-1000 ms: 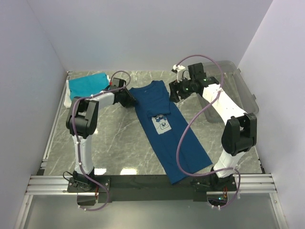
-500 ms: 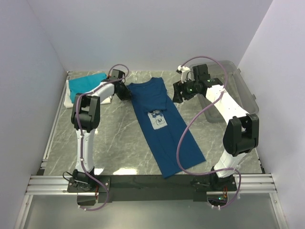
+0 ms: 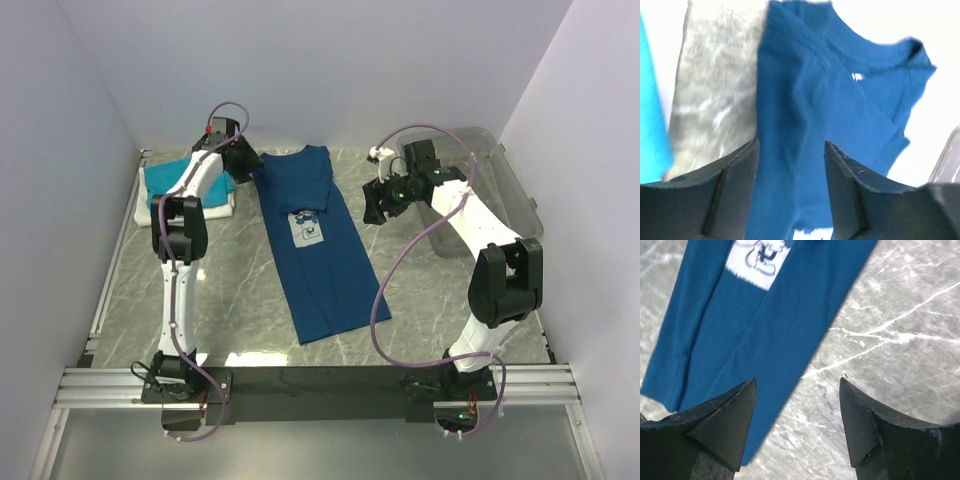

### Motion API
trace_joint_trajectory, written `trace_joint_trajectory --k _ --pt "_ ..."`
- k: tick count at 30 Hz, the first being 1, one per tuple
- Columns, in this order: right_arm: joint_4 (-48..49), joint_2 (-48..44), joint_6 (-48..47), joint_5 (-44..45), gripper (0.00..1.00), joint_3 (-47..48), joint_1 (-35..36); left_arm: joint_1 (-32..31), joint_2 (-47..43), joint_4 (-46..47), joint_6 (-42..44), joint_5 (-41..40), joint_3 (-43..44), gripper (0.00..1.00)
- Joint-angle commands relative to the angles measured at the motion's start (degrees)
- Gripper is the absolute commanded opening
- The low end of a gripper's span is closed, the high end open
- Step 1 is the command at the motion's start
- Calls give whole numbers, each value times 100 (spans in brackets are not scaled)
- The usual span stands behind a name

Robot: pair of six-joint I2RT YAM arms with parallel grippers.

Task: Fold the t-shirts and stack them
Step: Fold the tshirt

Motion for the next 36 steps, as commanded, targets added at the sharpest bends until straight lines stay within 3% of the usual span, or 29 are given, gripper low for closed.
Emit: trace_joint_trajectory --k 1,4,6,7,8,10,11,12,13,14,15,16,17,19,20,25,31,36 --pt "-238 -355 -553 -258 74 -51 -36 -15 -1402 279 636 -44 -358 61" --pt "-422 -513 -922 -390 74 -43 -36 -41 -2490 332 1417 -386 -981 63" --pt "-467 -706 -1212 -487 74 -86 -36 -77 -3274 621 1832 -642 -2104 64" --pt "-476 -794 -1361 -531 74 -122 -36 -138 -4149 1101 2321 -694 -2604 66" --pt "-363 -1021 -1641 -557 75 -261 -36 -182 -4610 1341 2561 -791 -3610 68" --pt "-38 -1338 -1950 -610 79 -586 -45 -322 -5942 2181 3168 -775 -4661 78" --pt "564 -1653 -2230 -636 83 -1066 -53 -349 -6359 2457 3300 -635 -5658 85" --pt "1127 -1761 -1963 -280 87 -1384 -45 -349 -6746 2764 3336 -320 -6146 99" --pt "1646 -1788 -1560 -59 96 -1657 -53 -358 -7351 3115 3224 -152 -6960 100" --pt "537 -1431 -2670 -361 96 -1312 -80 -358 -7565 3171 3222 15 -7264 99" --pt "-353 -1132 -3325 -808 89 -943 -80 -358 -7698 3119 3222 496 -7485 99" --pt "-1171 -842 -3836 -1082 89 -565 -89 -410 -7839 3023 3231 709 -7792 100" --pt "-2815 -369 -5172 -1302 94 30 -106 -498 -7901 2830 3257 877 -7934 99" --pt "-3821 -215 -6297 -1593 94 142 -115 -1083 -8216 2811 3284 862 -8459 99" --pt "-3946 -319 -6885 -1603 95 -241 -124 -1375 -8349 2846 3284 756 -8637 98" --pt "-2754 -1855 -7892 -1350 97 -2403 -54 -3385 -8885 2680 3170 -105 -9305 91" --pt "-1919 -2192 -7674 -1120 95 -3153 228 -5311 -8571 2600 3082 -1071 -9483 86" --pt "-1434 -2228 -7217 -971 89 -3347 360 -5789 -7641 2592 3318 -1328 -9203 82"
